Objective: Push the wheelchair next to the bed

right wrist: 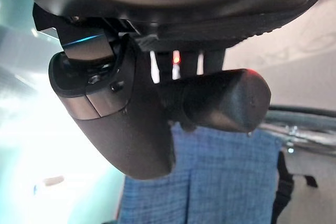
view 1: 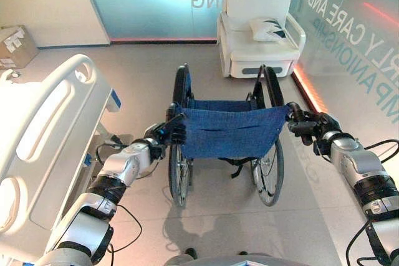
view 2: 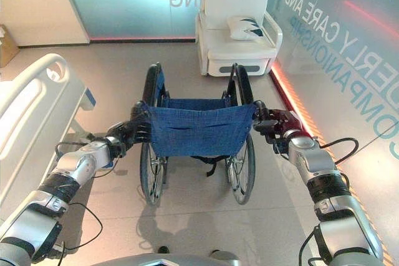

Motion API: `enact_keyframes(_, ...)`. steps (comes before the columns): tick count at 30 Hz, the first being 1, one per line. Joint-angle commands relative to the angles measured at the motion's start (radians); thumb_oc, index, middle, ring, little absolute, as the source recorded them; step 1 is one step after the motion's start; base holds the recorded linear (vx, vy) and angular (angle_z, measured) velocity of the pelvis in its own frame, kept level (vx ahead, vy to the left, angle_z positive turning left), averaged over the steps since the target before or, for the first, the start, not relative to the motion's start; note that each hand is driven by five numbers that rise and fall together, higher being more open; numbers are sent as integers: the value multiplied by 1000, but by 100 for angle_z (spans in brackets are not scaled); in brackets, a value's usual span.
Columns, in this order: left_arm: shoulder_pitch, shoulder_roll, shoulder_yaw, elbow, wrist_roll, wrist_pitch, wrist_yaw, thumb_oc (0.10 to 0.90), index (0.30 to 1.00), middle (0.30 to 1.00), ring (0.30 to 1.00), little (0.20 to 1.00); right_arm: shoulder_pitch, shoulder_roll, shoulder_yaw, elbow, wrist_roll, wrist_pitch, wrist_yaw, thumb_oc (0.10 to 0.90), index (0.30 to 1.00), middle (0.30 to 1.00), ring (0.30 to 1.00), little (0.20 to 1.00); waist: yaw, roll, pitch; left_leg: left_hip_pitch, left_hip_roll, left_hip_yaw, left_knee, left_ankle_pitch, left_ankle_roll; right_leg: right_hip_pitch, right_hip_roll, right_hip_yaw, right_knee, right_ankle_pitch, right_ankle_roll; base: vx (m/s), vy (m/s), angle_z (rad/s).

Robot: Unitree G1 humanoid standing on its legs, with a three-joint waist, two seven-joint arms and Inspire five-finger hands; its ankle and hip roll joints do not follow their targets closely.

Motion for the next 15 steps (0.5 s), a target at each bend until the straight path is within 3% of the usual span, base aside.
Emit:
enact_keyframes(1,-117,-168,7,-40,38,-270,76,400,300,300,300,300,-159,97,121,-76,14,-107,66,400,300,300,300,300,1,-8,-3,-39,-88,-24,202,-193,39,-81,-21,-38,166,-39,17,45,111,-5)
enact_keyframes(5,-129,-161,11,-33,35,-262,69,400,300,300,300,300,-198,94,110,-44,26,-115,35,400,300,300,300,300,12,-4,12,-56,-94,-35,245,-211,55,-116,-54,-32,267,-36,37,65,123,-5)
enact_keyframes(10,-163,-159,8,-5,17,-259,67,400,300,300,300,300,-258,72,103,11,69,-111,29,400,300,300,300,300,14,20,28,-57,-103,-79,250,-214,63,-222,-101,9,530,65,31,92,129,3)
enact_keyframes(13,-173,-159,12,5,9,-257,66,400,300,300,300,300,-291,56,110,39,82,-104,36,400,300,300,300,300,16,24,23,-51,-106,-92,250,-216,61,-240,-109,12,556,76,25,135,28,13)
enact_keyframes(15,-186,-161,13,17,-1,-257,70,400,300,300,300,300,-324,52,119,77,85,-102,53,400,300,300,300,300,17,16,17,-34,-119,-101,246,-228,58,-250,-126,-11,459,93,27,247,-90,1)
